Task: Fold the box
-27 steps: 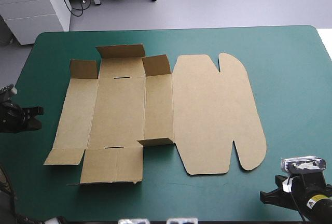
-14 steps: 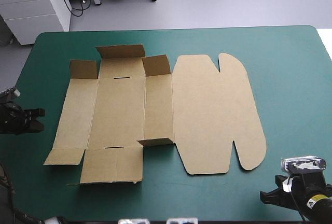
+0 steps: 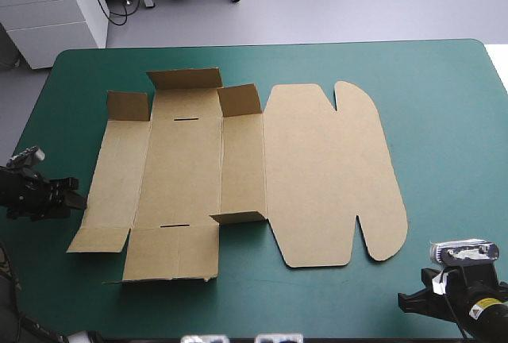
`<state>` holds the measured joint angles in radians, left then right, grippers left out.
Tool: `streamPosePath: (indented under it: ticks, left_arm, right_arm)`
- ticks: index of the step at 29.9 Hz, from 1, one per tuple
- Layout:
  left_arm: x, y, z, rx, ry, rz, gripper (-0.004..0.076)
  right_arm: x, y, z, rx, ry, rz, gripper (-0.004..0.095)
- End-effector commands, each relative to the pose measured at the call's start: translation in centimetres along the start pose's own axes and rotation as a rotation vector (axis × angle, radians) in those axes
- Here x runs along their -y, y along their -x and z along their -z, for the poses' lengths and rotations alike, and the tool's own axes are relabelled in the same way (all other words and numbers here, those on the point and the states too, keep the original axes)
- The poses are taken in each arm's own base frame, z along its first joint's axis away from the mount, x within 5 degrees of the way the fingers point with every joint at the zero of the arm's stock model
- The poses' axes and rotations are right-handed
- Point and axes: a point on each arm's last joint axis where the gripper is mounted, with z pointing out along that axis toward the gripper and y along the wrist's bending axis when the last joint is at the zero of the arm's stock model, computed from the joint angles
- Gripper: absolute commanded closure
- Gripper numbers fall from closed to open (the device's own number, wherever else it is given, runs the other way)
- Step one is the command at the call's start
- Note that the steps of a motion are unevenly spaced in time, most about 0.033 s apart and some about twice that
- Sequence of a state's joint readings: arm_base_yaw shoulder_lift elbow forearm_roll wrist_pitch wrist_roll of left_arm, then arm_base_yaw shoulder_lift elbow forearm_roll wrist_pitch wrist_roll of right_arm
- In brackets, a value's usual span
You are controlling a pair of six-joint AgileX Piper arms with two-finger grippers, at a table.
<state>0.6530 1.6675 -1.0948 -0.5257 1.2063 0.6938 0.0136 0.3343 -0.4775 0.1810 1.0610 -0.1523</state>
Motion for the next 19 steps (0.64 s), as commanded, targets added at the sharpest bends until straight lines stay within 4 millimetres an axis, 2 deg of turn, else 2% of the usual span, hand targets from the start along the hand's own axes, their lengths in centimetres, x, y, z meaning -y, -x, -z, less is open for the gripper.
streamPosePath:
  ticks: [1,8,13,19]
  left_arm:
    - [1.7,-0.3,0.5,0.021,-0.132,-0.018,0.0367]
    - [1.2,-0.5,-1.0,-0.015,-0.183,0.019,0.0369]
    - [2.1,0.2,-1.1,0.039,-0.250,0.011,0.0368]
    - [3.6,0.9,-2.8,0.003,-0.274,-0.022,0.0369]
  right_arm:
    - [-0.1,1.0,0.5,0.066,0.001,0.005,0.0927]
    - [-0.1,1.0,0.5,0.066,0.001,0.005,0.0927]
    - [-0.1,1.0,0.5,0.066,0.001,0.005,0.0927]
    - [-0.1,1.0,0.5,0.066,0.001,0.005,0.0927]
